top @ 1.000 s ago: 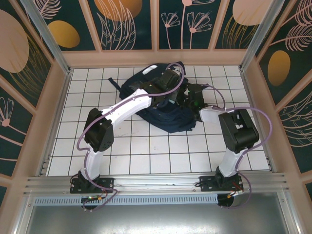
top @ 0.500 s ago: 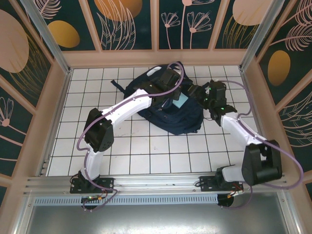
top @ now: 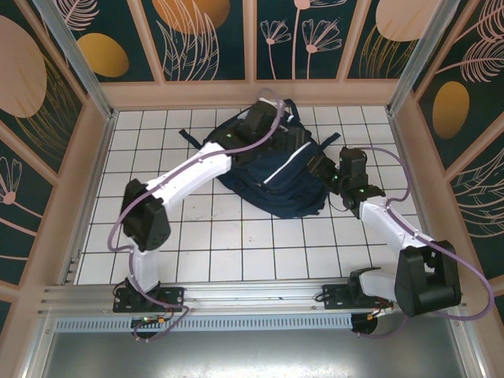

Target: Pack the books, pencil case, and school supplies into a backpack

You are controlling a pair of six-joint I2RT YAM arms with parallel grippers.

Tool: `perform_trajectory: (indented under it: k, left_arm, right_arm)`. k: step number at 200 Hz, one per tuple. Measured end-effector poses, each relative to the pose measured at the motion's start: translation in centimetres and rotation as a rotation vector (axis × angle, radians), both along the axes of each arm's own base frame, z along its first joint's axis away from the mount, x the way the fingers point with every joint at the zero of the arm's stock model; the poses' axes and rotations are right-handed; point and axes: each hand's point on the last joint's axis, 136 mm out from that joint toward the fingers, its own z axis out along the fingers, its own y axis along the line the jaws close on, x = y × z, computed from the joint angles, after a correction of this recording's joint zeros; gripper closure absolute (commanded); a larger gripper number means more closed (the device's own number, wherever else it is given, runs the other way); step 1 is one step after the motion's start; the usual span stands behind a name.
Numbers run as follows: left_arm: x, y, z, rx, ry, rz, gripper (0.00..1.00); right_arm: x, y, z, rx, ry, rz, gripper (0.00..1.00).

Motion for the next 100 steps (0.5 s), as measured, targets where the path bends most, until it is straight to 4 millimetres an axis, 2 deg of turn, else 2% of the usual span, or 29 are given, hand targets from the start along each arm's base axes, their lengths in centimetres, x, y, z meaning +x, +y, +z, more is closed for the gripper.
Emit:
perform_trajectory:
  k: [15,34,48,68,83,100]
  left_arm:
    - [0.6,3.2,0.1,-0.023,0.003,0.066,0.03]
    - [1.7,7.5,-1.3,-0.037,0.027,0.162,0.03]
    - [2.4,10.5,-3.7,-0.033,0.066,0.229,0.03]
    - [3.0,14.2,-8.4,-0.008,0.145,0.308,0.03]
    - [2.8,15.2,-11.2,0.004,0.191,0.315,0.03]
    - [2.3,14.3,-13.2,-0.015,0.218,0.270,0.04]
  right_arm:
    - [-0.2,0.0,0.1,-0.002,-0.007,-0.003,0.38]
    - [-0.4,-0.1,-0.1,-0.001,-0.001,-0.015,0.35]
    - [-0.5,-0.3,-0.7,-0.002,0.010,-0.031,0.34]
    - [-0.9,-0.5,-1.9,0.006,0.027,-0.045,0.31]
    - [-0.8,-0.3,-2.5,0.023,0.020,-0.045,0.29]
    - [-0.3,0.0,-2.6,0.051,-0.008,-0.041,0.28]
